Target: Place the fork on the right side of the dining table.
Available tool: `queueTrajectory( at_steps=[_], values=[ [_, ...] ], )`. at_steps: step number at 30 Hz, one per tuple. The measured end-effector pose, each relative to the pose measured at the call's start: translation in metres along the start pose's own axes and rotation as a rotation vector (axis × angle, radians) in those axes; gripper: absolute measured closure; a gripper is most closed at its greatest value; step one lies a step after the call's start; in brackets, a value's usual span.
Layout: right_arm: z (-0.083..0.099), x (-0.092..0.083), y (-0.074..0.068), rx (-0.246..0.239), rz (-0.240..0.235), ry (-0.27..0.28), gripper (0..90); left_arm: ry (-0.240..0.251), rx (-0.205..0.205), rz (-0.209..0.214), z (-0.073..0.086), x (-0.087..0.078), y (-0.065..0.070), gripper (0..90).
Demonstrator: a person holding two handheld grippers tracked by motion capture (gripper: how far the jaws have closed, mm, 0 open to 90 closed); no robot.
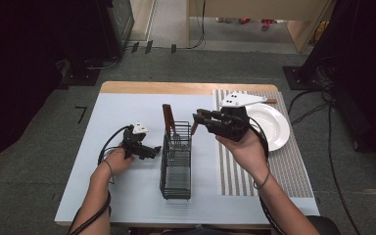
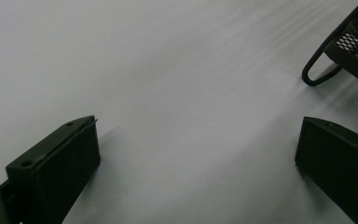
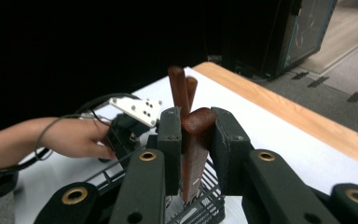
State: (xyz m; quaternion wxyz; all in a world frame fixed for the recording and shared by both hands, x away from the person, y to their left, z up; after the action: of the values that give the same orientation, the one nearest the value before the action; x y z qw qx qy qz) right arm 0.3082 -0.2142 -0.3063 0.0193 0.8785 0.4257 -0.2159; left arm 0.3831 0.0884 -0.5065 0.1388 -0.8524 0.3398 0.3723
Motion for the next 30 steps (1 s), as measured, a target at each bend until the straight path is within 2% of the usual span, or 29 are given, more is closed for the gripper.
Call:
queueTrajectory(
  at_steps=[12,19,24,30],
  values=[
    [-0.023,-0.047,-0.005,-0.001,-0.015,0.112,75.5,-0.001,0.002,-0.001,0.0,0.0,0.0,0.0],
    [-0.028,-0.072,-0.003,-0.01,0.014,0.143,75.5,-0.001,0.003,-0.001,0.0,0.0,0.0,0.0],
    [-0.022,-0.082,0.005,-0.005,0.053,0.131,75.5,-0.001,0.003,-0.001,0.0,0.0,0.0,0.0],
    [-0.006,-0.087,0.014,0.014,0.088,0.083,75.5,-0.001,0.003,-0.001,0.0,0.0,0.0,0.0]
  ],
)
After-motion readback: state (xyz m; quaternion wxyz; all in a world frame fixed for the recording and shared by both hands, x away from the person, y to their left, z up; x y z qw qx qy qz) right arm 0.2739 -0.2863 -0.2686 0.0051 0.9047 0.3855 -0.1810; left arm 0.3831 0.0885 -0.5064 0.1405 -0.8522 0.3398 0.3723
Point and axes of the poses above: each handheld gripper's, and its own axes: x roughly forward along the jaws, z roughly out of its underside, y roughly to its right, the point moved 1 cm from there along x, roughly forward along the jaws, and after that the axes turned 1 degree about -y, right-handed, at the moved point
